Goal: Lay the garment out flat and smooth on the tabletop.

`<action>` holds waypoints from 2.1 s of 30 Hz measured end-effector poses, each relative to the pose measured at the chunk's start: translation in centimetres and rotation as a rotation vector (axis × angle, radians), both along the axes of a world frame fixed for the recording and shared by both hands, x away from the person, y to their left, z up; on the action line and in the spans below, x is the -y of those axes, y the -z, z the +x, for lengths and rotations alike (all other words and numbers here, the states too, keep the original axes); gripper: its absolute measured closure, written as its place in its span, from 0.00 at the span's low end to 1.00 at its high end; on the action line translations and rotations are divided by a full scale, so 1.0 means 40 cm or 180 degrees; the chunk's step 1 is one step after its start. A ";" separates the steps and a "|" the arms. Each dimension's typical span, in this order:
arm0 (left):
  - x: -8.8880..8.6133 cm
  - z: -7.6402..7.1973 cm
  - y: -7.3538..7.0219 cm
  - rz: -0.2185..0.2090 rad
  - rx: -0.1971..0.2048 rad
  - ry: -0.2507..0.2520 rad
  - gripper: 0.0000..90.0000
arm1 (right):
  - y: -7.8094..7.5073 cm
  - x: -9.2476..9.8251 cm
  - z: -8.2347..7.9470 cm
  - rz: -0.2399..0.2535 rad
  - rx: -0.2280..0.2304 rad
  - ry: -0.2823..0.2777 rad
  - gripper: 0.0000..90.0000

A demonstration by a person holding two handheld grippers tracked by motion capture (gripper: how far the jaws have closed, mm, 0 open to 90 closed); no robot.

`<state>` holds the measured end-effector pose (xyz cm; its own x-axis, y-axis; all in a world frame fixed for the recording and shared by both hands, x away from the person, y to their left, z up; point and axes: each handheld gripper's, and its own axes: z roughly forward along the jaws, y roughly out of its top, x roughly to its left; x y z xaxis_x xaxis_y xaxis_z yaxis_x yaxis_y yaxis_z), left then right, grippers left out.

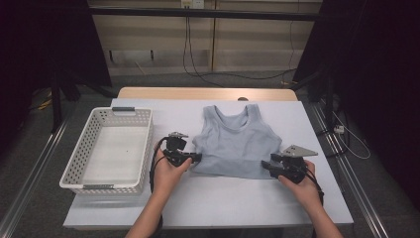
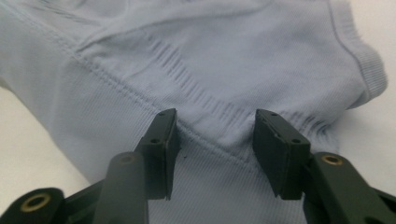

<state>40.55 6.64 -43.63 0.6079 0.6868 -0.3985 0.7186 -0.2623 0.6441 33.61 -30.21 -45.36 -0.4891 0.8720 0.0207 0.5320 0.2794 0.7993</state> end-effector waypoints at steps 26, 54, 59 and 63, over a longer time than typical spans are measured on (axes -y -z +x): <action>-0.004 0.010 0.007 -0.0053 -0.0014 -0.0071 0.93 | -0.015 0.005 0.057 -0.0008 -0.0161 0.0023 0.98; -0.009 0.011 0.029 0.0073 -0.0008 -0.0104 0.93 | -0.018 0.065 -0.009 0.0020 0.0002 0.0393 0.62; -0.008 0.013 0.029 0.0072 -0.0013 -0.0112 0.93 | -0.010 0.089 -0.011 0.0054 -0.0086 0.0475 0.61; -0.012 0.014 0.028 0.0058 -0.0013 -0.0123 0.93 | 0.016 0.089 -0.003 0.0013 -0.0244 0.0476 0.69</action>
<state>41.12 7.11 -44.77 0.5791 0.7169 -0.3881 0.7311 -0.2461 0.6363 33.51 -33.75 -45.99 -0.3506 0.9348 0.0566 0.6268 0.1893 0.7559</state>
